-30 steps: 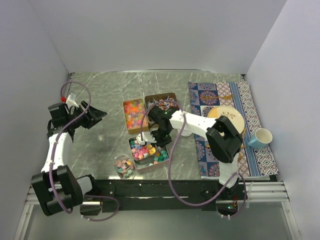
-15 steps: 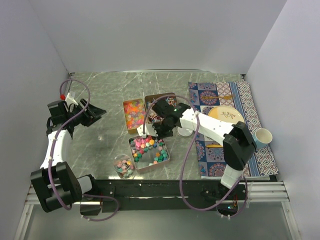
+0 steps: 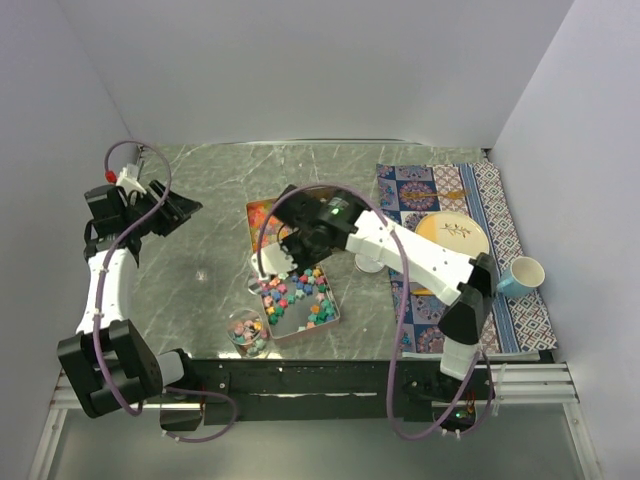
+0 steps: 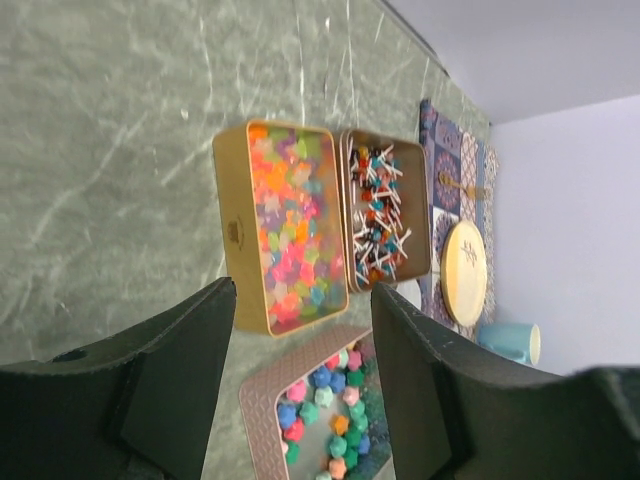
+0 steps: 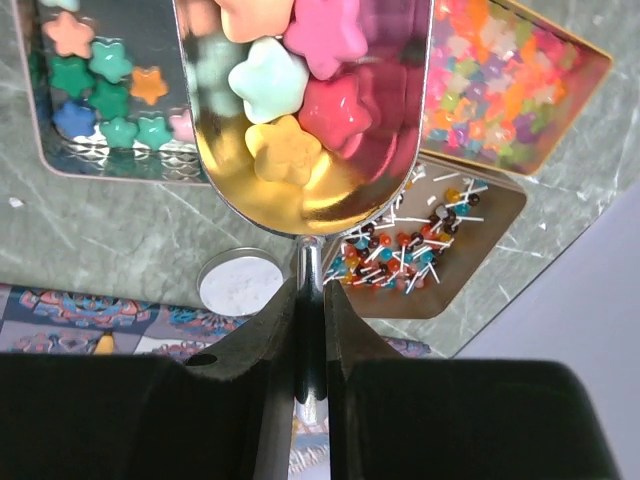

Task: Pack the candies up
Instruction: Place the fake candies in the packing bottle.

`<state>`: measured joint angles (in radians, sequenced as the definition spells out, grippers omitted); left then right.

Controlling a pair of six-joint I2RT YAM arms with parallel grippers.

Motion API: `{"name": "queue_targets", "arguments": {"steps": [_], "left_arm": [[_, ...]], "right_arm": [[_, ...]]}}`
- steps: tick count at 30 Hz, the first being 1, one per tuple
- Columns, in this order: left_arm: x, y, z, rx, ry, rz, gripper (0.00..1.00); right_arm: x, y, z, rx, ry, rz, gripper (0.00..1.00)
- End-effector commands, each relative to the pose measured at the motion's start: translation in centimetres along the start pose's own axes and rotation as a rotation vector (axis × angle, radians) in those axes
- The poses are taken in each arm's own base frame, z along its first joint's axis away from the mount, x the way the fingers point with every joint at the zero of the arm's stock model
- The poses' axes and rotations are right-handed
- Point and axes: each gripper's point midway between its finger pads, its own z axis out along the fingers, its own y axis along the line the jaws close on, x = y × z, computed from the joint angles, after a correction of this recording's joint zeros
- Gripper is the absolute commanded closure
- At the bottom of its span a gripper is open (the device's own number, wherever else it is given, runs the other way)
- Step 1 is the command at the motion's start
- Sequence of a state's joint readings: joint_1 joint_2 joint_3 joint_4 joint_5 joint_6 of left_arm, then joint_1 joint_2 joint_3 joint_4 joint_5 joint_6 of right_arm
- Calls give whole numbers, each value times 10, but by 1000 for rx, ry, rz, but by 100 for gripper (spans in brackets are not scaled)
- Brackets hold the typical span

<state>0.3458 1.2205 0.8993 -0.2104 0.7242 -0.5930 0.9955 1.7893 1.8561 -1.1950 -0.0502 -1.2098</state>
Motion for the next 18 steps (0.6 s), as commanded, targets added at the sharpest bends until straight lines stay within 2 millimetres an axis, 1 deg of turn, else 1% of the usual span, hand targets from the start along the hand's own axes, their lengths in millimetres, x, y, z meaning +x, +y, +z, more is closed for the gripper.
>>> {"name": "queue_targets", "arguments": {"steps": [1,3,7,8,10,13,15,16,18], "left_arm": [[-14,-10,-8,-2,-56,41,38],[-10,-12,-11,9,-63,40,38],[-5,-14,-17,6,-73,46,38],[-5,-14,-18,4,-78,50,38],[-3,-14,-21,-3,-84,52,37],[-3,-12,-23,-15,-91,51,37],[-1,-12,-23,-16,-90,52,37],[-1,-11,-23,-17,-91,50,36],[-1,-13,-24,-12,-92,47,36]], "right_arm": [[-9,7,5,-47,101,-41,100],[-19,5,5,-39,97,-45,100],[-33,13,17,-52,142,-98,100],[-40,18,19,-58,143,-122,100],[-40,22,23,-60,186,-151,100],[-46,27,24,-63,225,-197,100],[-49,24,21,-44,247,-215,100],[-45,22,21,-40,297,-232,100],[-48,14,17,-13,313,-249,100]]}}
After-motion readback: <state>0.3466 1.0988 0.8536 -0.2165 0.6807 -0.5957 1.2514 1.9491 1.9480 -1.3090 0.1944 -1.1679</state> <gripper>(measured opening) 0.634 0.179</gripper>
